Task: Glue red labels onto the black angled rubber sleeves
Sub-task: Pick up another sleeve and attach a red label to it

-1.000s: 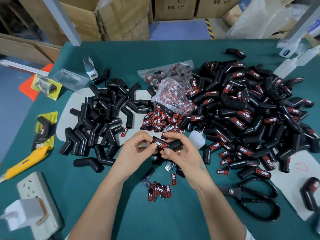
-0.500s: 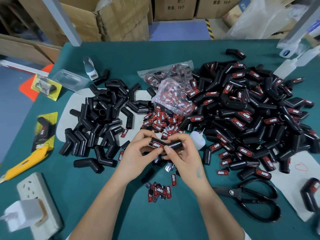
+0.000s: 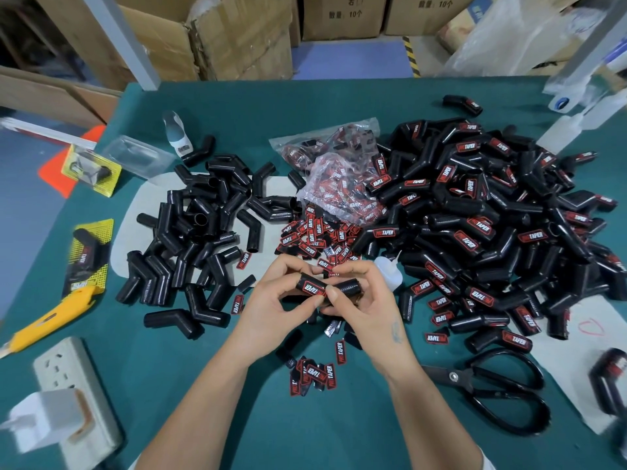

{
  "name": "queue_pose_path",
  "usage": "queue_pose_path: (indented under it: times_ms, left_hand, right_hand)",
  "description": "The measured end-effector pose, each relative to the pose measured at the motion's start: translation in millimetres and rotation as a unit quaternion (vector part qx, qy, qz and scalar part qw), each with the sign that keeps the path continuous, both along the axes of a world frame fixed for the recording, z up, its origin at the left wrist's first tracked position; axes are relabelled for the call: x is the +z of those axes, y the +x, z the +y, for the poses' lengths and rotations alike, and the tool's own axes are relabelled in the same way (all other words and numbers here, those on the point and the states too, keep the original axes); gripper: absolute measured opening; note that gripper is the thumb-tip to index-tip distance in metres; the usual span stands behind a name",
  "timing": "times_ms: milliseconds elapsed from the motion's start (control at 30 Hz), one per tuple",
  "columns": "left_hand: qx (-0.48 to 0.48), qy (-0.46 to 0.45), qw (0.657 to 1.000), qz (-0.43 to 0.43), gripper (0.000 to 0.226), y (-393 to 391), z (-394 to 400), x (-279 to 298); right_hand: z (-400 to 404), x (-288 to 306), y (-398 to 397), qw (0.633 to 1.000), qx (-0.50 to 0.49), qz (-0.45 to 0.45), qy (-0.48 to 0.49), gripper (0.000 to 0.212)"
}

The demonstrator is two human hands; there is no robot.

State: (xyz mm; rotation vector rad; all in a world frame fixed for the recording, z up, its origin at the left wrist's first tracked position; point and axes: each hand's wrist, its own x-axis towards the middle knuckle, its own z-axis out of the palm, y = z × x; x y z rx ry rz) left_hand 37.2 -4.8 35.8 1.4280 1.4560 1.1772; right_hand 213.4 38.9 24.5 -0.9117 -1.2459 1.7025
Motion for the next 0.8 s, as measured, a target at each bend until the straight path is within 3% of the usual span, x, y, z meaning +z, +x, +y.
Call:
queue_pose_path:
  times_ms: [567,800]
  left_hand:
    - [-0.005,0.027,1.0,0.007,0.002,1.4,-0.5,-0.6]
    - [0.011,-0.006,1.0,0.01,0.015,-1.7,2.4,-3.6]
  right_hand:
    - [-0.3,1.2,-2.7,1.0,-0.012,0.022,-0.005,0.03]
    - [-3.4,-1.0,-4.2,0.999,-0.039,-0.008,0.034,0.033]
